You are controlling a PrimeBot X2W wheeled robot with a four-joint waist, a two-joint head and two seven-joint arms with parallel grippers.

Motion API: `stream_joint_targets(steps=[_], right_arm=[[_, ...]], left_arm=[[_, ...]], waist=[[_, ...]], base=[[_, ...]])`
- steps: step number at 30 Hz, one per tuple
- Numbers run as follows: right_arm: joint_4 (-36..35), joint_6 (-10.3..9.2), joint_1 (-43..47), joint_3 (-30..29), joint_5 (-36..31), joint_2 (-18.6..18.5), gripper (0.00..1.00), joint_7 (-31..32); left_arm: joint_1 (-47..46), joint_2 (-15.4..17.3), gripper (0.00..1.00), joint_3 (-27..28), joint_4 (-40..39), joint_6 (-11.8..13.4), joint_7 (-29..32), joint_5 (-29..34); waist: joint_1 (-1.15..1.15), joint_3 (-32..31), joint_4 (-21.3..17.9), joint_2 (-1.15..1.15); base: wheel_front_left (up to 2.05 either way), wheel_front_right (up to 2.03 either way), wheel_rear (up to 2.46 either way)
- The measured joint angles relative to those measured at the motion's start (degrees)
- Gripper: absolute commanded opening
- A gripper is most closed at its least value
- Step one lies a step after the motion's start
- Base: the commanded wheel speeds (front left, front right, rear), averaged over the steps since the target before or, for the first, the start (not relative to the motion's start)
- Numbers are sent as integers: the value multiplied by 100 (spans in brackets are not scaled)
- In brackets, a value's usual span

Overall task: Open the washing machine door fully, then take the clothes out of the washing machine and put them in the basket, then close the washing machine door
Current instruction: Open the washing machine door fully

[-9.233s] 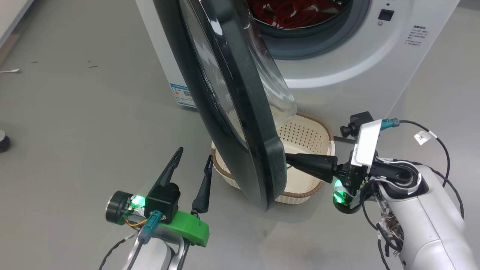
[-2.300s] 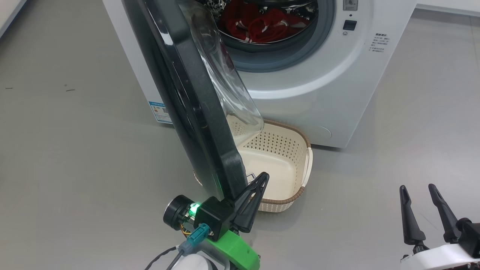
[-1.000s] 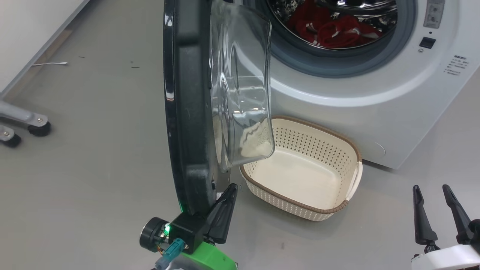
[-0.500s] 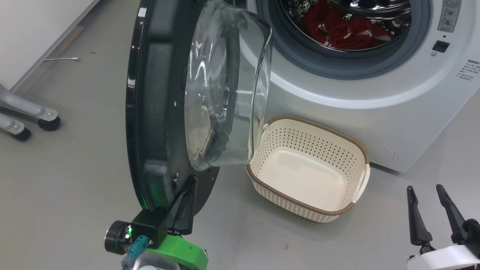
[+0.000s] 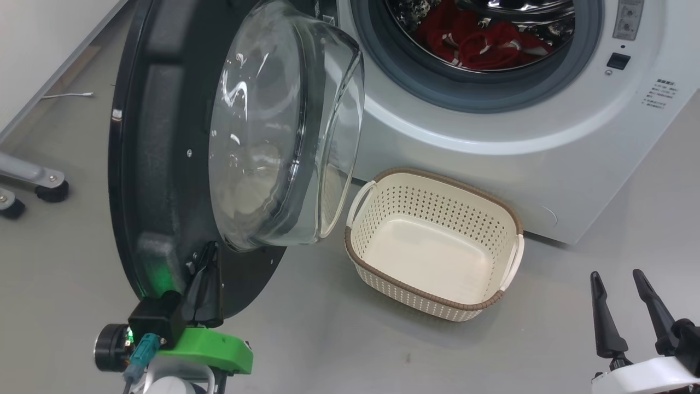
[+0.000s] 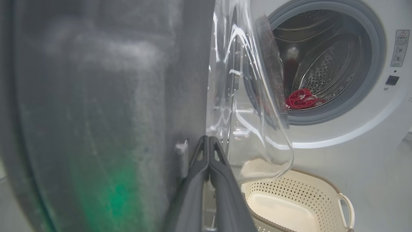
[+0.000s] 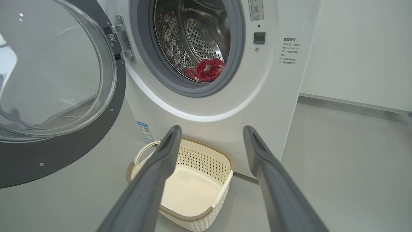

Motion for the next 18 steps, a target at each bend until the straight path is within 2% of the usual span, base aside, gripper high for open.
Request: stream_joint_targets(steps=[18], right_arm=[[9,4,-21,12,0,-8,100,0]], left_arm=[[-165,-78,0,1244,402,0,-51,261]], waist=[[0,77,-194,0]], base=[[0,0,0]])
